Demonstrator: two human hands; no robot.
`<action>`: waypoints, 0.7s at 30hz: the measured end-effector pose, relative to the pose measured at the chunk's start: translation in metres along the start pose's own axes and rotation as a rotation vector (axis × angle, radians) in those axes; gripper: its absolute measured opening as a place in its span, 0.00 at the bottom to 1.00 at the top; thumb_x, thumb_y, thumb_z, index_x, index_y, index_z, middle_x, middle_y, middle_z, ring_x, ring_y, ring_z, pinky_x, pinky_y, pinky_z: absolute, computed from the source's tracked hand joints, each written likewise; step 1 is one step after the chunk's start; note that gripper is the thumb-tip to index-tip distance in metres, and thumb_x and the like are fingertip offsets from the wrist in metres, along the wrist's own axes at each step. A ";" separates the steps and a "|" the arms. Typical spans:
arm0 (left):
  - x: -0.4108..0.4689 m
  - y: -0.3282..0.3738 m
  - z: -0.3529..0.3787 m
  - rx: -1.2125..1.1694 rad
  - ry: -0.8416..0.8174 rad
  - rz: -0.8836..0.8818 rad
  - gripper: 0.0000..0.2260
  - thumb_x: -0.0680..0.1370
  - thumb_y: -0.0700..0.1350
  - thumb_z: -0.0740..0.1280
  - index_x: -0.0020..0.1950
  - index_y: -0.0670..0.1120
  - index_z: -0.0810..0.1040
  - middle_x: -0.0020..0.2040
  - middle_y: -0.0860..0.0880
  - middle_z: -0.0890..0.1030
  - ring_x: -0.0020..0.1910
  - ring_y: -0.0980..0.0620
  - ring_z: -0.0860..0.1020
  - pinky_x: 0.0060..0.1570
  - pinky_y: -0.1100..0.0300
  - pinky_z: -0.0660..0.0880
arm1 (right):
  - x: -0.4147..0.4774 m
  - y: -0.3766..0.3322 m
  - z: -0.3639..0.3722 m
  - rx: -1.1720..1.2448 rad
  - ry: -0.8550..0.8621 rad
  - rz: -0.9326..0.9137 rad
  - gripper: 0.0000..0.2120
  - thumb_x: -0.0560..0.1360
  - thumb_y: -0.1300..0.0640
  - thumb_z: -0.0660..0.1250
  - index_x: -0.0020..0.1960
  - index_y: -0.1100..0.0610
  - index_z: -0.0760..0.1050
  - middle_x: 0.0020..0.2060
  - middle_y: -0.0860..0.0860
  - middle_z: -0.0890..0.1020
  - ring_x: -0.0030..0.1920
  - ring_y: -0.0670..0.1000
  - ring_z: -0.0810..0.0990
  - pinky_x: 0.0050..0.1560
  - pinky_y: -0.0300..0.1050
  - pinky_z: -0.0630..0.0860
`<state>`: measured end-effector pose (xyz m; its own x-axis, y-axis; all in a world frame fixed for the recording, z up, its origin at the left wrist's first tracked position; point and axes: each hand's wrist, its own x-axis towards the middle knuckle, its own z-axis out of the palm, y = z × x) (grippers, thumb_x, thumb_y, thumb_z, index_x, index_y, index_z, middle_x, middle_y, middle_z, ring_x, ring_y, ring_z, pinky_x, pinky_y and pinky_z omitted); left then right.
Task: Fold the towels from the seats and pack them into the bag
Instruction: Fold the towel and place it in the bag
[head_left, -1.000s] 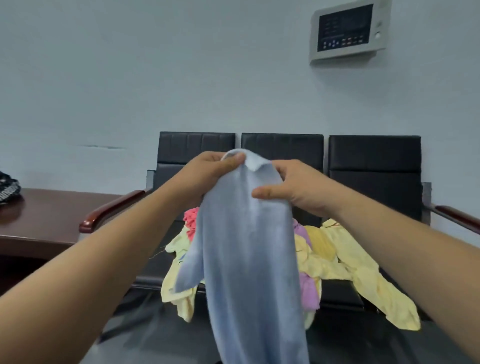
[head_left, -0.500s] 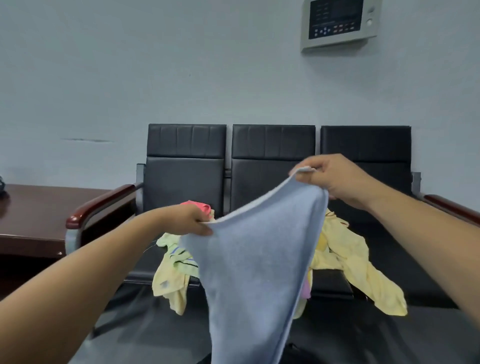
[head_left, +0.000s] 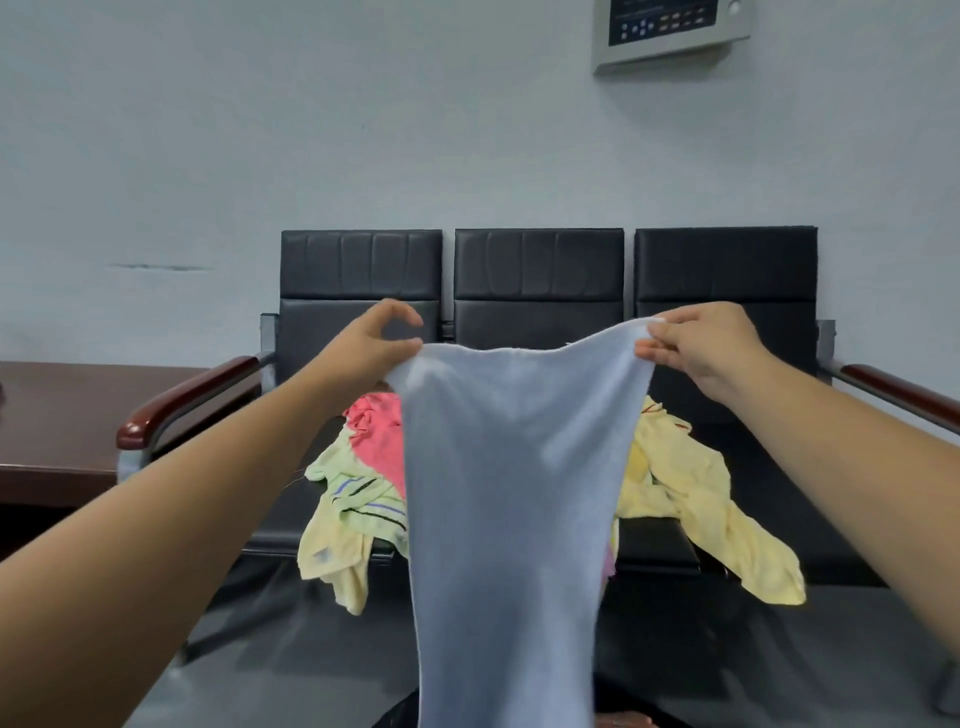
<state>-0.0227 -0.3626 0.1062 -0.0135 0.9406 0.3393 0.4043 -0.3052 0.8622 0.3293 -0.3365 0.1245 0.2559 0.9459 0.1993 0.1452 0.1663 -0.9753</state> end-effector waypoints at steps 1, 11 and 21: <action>0.000 0.005 0.001 -0.186 -0.056 -0.005 0.05 0.81 0.40 0.67 0.52 0.51 0.77 0.33 0.48 0.73 0.28 0.54 0.71 0.29 0.62 0.72 | -0.001 -0.001 0.000 0.005 -0.010 -0.016 0.09 0.80 0.65 0.68 0.60 0.66 0.78 0.49 0.62 0.82 0.44 0.54 0.87 0.53 0.48 0.84; -0.016 0.046 0.030 -0.119 -0.416 0.104 0.07 0.80 0.37 0.67 0.57 0.37 0.80 0.50 0.41 0.86 0.49 0.48 0.85 0.50 0.59 0.81 | -0.045 -0.025 0.030 -0.218 -0.339 -0.222 0.07 0.78 0.68 0.67 0.47 0.64 0.83 0.43 0.64 0.85 0.42 0.57 0.88 0.50 0.48 0.85; -0.026 0.060 0.052 0.240 -0.428 0.136 0.14 0.79 0.50 0.71 0.49 0.38 0.82 0.40 0.45 0.87 0.40 0.48 0.86 0.39 0.63 0.77 | -0.077 -0.013 0.061 -0.609 -0.576 -0.462 0.08 0.77 0.52 0.73 0.47 0.57 0.85 0.37 0.51 0.86 0.37 0.46 0.86 0.41 0.39 0.82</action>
<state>0.0494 -0.3979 0.1299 0.4091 0.8868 0.2151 0.5759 -0.4338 0.6930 0.2496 -0.3945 0.1163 -0.4372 0.8417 0.3169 0.6276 0.5379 -0.5628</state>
